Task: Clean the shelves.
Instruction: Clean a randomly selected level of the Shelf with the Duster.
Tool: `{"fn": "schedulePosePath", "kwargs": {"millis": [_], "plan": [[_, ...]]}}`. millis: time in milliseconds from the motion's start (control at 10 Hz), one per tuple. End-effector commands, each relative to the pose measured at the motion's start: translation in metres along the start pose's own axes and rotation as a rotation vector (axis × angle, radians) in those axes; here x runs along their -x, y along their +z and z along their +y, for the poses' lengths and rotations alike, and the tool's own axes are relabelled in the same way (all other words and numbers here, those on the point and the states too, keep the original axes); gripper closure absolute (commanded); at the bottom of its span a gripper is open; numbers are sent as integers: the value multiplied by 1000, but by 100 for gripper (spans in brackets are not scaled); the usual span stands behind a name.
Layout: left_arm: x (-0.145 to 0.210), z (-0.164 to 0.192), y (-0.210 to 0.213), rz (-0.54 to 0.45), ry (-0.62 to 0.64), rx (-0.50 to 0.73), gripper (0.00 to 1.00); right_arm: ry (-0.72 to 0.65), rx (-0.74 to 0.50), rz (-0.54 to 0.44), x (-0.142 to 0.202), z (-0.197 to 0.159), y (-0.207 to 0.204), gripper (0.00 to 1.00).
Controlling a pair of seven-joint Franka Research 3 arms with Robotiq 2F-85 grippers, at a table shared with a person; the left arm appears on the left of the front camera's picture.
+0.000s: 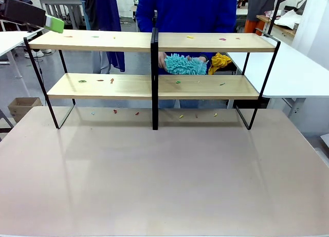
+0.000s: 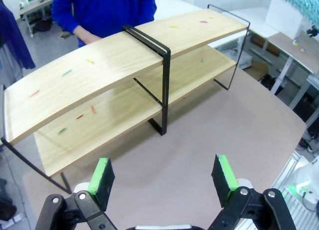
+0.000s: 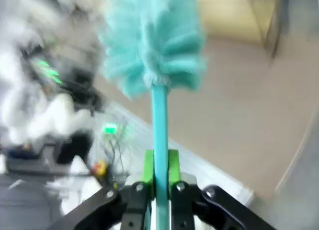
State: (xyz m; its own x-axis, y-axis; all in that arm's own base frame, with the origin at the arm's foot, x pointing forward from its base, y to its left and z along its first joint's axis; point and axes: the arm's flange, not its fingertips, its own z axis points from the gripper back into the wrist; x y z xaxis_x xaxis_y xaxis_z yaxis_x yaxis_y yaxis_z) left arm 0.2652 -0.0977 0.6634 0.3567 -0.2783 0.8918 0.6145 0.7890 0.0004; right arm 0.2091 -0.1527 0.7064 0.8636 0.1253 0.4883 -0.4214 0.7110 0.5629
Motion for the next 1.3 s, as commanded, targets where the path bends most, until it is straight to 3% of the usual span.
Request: {"fn": "schedulePosePath", "kwargs": {"millis": [0, 100, 200, 300, 400, 500, 600, 800, 1000, 1200], "plan": [[2, 2, 0, -2, -1, 7, 0, 205, 262, 419, 42, 3, -53, 87], [2, 2, 0, -2, -1, 7, 0, 200, 381, 553, 50, 3, -84, 87], [2, 2, 0, -2, -1, 7, 0, 218, 350, 510, 50, 6, -87, 87], [2, 2, 0, -2, -1, 7, 0, 24, 172, 313, 42, 3, -53, 87], [2, 2, 0, -2, -1, 7, 0, 24, 172, 313, 42, 3, -53, 87], [2, 2, 0, -2, -1, 7, 0, 72, 269, 454, 54, 7, -84, 87], [2, 2, 0, -2, -1, 7, 0, 82, 216, 404, 49, 8, -83, 87], [2, 2, 0, -2, -1, 7, 0, 118, 197, 422, 37, 13, -94, 87], [2, 2, 0, -2, -1, 7, 0, 106, 229, 464, 18, 18, -129, 87], [2, 2, 0, -2, -1, 7, 0, 90, 230, 419, 4, 17, -153, 87]]}}
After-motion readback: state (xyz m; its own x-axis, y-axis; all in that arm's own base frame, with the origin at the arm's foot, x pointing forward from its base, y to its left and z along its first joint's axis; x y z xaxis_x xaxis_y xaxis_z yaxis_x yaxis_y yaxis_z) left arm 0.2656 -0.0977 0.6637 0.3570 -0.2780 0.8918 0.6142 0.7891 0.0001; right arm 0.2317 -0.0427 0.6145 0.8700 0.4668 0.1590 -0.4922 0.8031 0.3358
